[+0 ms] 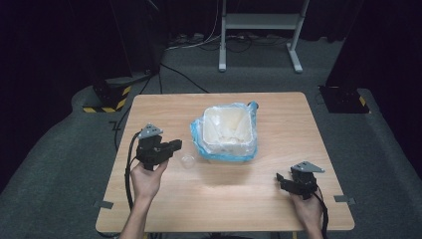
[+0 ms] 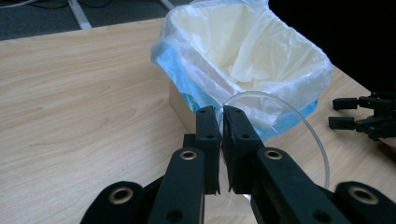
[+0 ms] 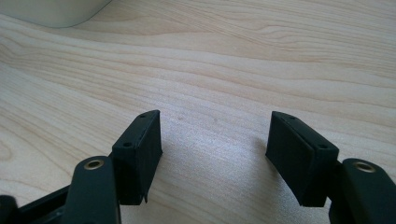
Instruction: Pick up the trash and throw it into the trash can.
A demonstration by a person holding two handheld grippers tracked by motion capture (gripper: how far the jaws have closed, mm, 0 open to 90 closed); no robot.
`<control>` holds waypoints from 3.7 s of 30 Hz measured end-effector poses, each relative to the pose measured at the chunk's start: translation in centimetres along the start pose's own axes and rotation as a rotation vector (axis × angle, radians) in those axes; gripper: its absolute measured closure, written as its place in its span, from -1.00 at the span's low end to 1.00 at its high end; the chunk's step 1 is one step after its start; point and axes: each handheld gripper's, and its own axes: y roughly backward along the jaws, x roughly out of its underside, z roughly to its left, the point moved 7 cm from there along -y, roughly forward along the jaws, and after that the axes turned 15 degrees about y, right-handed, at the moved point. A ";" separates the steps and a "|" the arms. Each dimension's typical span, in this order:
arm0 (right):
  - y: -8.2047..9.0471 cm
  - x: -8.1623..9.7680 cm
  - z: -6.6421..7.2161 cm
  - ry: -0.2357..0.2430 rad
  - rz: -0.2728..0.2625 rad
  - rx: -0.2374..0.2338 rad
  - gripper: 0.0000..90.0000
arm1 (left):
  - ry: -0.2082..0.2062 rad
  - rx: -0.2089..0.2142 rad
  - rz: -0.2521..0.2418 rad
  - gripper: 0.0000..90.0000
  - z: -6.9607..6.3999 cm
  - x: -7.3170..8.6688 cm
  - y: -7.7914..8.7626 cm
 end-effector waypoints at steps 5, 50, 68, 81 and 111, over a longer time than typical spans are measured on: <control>0.0 0.0 0.0 0.000 0.000 0.000 -0.23 | 0.012 0.014 -0.006 0.88 -0.3 -0.8 0.3; 0.0 0.0 0.0 0.001 0.000 0.002 -0.23 | -0.082 0.092 -0.010 0.88 -5.3 -8.1 -1.4; 0.0 0.0 0.0 0.003 0.001 0.002 -0.23 | -0.123 0.078 -0.003 0.88 -6.8 -8.5 -4.8; 0.0 0.0 0.0 0.006 0.002 0.006 -0.23 | -0.116 0.090 -0.013 0.88 -7.3 -8.0 -7.5; 0.0 0.0 0.0 0.001 0.000 0.001 -0.22 | -0.066 0.075 0.019 0.67 -4.9 -5.7 -11.0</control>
